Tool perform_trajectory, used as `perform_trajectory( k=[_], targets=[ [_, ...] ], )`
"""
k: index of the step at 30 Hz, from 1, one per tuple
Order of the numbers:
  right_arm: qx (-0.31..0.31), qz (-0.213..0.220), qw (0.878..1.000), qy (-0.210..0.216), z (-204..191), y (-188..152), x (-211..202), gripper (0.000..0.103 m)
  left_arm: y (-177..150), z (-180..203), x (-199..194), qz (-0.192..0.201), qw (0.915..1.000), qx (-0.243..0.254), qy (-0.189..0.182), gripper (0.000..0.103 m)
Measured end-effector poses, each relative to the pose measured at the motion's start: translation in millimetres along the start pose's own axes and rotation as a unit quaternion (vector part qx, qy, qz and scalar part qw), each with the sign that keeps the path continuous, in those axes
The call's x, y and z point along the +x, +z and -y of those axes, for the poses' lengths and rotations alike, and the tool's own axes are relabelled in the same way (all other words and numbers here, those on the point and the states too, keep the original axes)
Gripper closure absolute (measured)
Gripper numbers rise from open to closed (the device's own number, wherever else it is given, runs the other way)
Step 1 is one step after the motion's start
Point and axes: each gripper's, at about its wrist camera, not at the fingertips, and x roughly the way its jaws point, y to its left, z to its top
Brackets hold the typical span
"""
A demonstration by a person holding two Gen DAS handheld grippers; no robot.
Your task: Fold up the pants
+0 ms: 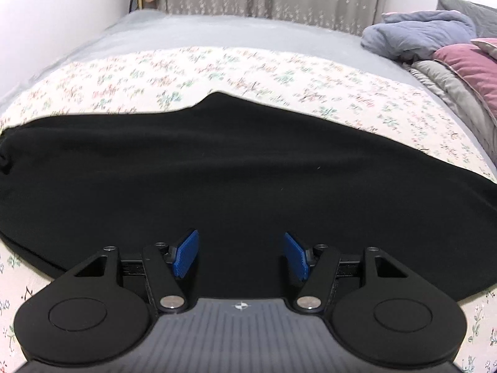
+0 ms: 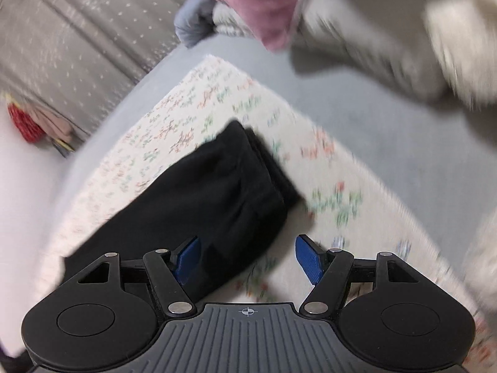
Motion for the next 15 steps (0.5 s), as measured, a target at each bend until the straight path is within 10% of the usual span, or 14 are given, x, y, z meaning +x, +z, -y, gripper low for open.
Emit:
perform_trajectory(
  k=[15],
  targets=[
    [0.070, 0.033, 0.997, 0.032, 4.4, 4.5, 23.9, 0.029, 0.3, 14.2, 5.7, -0.005, 0.9998, -0.001, -0.021, 0.034]
  ],
)
